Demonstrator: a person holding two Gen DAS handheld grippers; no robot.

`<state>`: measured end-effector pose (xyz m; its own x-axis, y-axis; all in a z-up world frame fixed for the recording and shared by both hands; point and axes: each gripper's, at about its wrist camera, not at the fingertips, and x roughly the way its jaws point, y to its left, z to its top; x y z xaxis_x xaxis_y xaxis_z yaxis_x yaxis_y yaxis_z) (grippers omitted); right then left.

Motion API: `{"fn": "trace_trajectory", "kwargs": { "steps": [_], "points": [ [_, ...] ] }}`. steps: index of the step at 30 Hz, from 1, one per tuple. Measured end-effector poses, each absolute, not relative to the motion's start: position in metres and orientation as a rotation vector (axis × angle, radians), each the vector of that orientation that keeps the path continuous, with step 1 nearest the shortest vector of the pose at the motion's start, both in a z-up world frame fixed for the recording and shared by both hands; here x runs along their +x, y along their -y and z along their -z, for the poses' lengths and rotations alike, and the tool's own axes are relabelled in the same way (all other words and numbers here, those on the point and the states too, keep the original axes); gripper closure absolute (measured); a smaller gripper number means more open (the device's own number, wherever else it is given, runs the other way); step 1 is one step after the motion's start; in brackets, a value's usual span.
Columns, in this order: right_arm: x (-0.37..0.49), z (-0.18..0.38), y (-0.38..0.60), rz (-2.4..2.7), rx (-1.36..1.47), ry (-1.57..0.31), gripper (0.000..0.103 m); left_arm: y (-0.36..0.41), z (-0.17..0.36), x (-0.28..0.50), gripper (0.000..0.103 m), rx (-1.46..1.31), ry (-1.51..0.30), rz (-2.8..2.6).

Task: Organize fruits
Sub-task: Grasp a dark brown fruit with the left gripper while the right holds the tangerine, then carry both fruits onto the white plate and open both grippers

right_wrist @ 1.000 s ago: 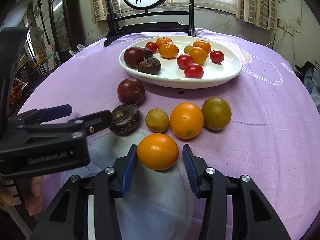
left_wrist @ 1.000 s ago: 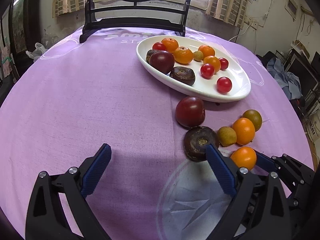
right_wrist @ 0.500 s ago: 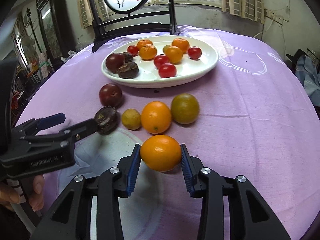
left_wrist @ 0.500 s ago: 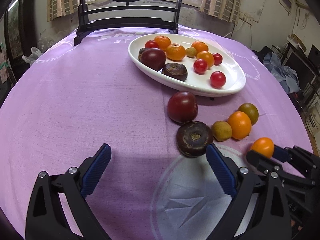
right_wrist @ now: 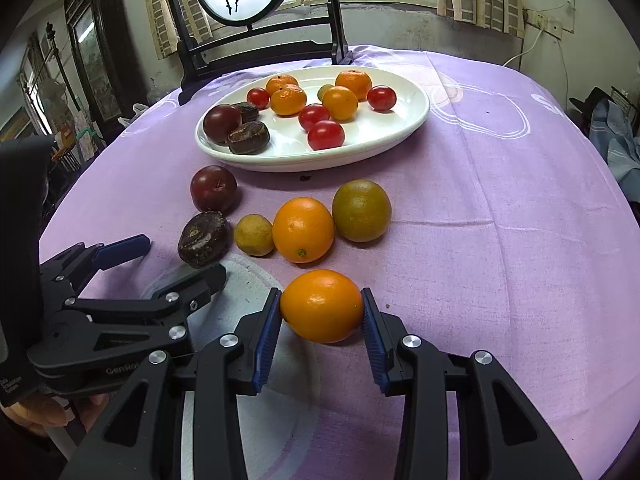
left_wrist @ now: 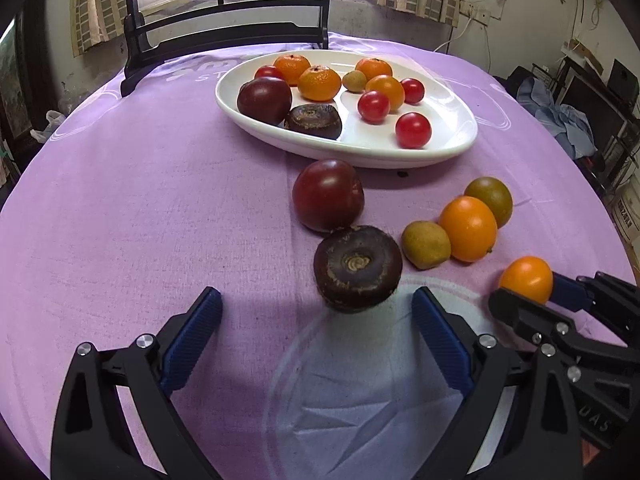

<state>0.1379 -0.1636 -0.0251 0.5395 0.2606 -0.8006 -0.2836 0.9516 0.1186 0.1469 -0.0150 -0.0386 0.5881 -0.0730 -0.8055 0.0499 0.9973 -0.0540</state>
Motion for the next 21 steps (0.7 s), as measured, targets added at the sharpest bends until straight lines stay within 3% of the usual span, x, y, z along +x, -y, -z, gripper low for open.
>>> {"fn": "trace_trajectory", "kwargs": {
  "steps": [3, 6, 8, 21],
  "points": [
    [0.138, 0.025, 0.164, -0.323, -0.027, -0.946, 0.063, 0.018, 0.038, 0.151, 0.014, -0.010, -0.939, 0.050],
    [0.138, 0.025, 0.163, -0.323, -0.026, -0.944, 0.063, 0.019, 0.036, 0.152, 0.031, -0.008, -0.927, 0.048],
    [0.137, 0.025, 0.163, -0.323, -0.028, -0.943, 0.063, 0.021, 0.033, 0.151, 0.061, -0.003, -0.909, 0.051],
    [0.133, 0.018, 0.164, -0.333, -0.035, -0.906, 0.063, 0.014, 0.023, 0.139, 0.061, -0.055, -0.908, 0.122]
  ]
}}
